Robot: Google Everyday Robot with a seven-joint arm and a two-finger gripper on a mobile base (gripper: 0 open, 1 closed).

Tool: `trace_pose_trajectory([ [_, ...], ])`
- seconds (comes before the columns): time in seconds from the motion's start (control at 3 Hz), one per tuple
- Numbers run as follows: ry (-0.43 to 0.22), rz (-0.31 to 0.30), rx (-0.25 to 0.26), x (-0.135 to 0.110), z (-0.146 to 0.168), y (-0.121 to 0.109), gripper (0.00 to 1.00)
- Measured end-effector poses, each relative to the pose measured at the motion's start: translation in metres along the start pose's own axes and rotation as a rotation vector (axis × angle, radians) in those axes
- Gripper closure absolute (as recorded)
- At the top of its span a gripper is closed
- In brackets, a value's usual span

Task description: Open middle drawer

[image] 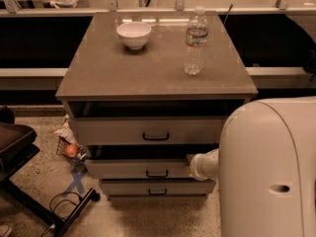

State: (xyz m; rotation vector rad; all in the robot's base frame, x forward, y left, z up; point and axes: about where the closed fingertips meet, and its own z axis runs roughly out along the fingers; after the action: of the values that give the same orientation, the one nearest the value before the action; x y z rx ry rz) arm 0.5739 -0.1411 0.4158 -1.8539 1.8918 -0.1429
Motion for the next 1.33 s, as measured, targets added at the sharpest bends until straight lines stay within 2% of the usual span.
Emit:
trace_pose_trajectory([
  [1.0, 0.0, 0.0, 0.0, -0.0001, -0.0005, -0.0001, 1.0],
  [1.33, 0.0, 0.0, 0.0, -0.0001, -0.0005, -0.0001, 0.85],
])
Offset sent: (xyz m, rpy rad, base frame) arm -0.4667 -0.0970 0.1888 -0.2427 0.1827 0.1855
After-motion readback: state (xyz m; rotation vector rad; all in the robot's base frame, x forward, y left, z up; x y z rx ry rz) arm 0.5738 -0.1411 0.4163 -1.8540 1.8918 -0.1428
